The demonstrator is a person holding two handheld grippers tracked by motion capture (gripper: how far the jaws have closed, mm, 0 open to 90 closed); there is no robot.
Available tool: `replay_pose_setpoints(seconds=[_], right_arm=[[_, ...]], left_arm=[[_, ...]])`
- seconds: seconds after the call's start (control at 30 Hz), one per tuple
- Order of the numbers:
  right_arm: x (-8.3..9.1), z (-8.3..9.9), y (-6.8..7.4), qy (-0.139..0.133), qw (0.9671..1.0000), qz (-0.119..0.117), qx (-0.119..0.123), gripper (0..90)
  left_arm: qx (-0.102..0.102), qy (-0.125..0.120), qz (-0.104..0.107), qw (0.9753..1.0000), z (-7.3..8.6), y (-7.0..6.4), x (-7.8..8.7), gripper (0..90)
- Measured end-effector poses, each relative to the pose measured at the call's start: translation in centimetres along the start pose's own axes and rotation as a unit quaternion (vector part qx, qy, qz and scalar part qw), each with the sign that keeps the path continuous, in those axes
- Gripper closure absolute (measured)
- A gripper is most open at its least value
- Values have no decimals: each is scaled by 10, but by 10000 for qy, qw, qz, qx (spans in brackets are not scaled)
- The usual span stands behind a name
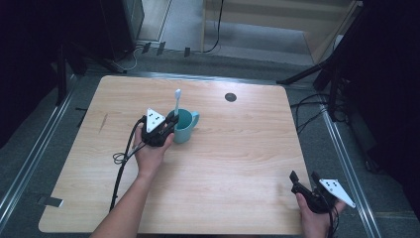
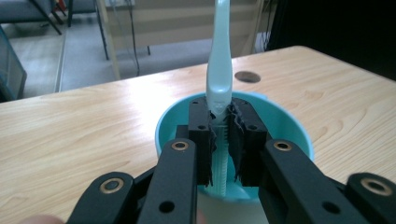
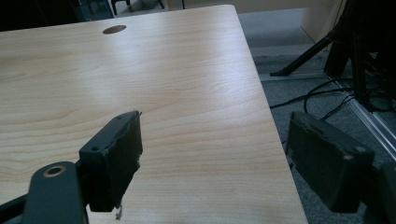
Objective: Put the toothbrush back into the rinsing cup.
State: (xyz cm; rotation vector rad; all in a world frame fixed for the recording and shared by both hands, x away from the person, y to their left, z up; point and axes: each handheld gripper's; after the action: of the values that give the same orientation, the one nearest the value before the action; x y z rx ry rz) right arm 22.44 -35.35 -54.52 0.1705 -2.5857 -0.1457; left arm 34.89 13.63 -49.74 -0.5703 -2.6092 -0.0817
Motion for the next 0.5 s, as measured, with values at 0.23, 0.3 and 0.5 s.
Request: replay_pose_setpoints(seconds=[0.23, 0.3, 0.5], right_arm=[[0, 0, 0, 0, 10000, -1, 1, 186], [0, 0, 0, 2, 10000, 0, 0, 186], [0, 0, 0, -3, 10000, 6, 15, 186]], left_arm=[[37, 159, 50, 9999, 0, 2, -1, 803], [64, 198, 75, 9998, -1, 4, -1, 803], [-17, 412, 98, 9991, -5, 3, -4, 802]])
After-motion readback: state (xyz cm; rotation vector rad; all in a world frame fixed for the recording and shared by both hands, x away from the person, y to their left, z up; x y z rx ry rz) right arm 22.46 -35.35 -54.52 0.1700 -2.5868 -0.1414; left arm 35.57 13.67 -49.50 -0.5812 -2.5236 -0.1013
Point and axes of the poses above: each handheld gripper's, and its own axes: x roughly backward along the jaws, z roughly out of its underside, y roughly to its left, and after that the axes turned 9 degrees about y, right-handed
